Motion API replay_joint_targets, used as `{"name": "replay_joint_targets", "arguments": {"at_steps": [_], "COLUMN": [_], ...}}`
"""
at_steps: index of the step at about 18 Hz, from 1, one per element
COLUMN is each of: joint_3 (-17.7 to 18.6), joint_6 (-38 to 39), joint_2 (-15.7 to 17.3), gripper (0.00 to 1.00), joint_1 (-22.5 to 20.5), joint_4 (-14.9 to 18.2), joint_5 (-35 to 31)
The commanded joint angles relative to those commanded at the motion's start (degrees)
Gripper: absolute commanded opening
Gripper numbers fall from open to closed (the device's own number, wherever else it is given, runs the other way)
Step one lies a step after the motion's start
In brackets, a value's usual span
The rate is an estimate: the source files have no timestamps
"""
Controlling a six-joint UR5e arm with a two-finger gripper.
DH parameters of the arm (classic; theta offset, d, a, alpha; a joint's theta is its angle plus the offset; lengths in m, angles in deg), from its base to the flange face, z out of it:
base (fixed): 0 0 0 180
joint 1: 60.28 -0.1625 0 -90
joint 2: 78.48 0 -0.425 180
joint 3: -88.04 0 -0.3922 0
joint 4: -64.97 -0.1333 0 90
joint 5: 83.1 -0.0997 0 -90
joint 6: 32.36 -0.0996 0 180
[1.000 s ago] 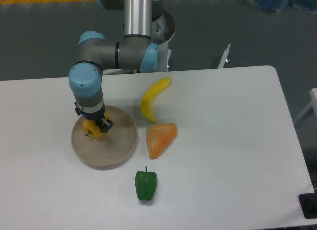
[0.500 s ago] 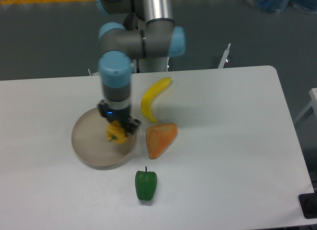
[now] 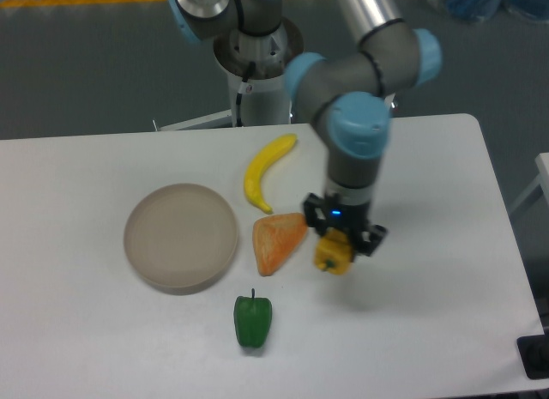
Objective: Pick up the yellow pepper from the plate
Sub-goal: 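Lift the yellow pepper off the plate and carry it away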
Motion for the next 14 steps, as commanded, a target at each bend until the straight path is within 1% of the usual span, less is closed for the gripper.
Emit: {"name": "replay_joint_targets", "arguments": {"at_steps": [1, 2, 3, 4, 5, 6, 7, 9, 10, 14], "joint_3": [-0.3, -0.8, -1.1, -1.8, -2.1, -2.8, -4.6, -6.8, -7.6, -7.4], "joint_6": [-0.3, -1.3, -3.0, -6.5, -9.0, -12.5, -15.3, -17.3, -17.5, -17.5], "joint_2": [-0.5, -1.3, -1.6, -2.1, -2.2, -2.3, -2.7, -3.9, -4.4, -4.6], "gripper": [0.00, 0.00, 0.00, 0.00, 0.00, 0.00, 0.00, 0.00, 0.00, 0.00], "joint_1": [-0.3, -1.0, -1.1, -1.1, -1.9, -3.3, -3.9, -5.4, -5.4, -4.8], "joint_4": [0.2, 1.0, 1.9, 2.4, 3.5, 6.5, 7.6, 8.3, 8.8, 9.2], "joint_5": [-0.2, -1.5, -3.1, -5.3, -6.1, -6.2, -6.1, -5.9, -6.1, -6.3]}}
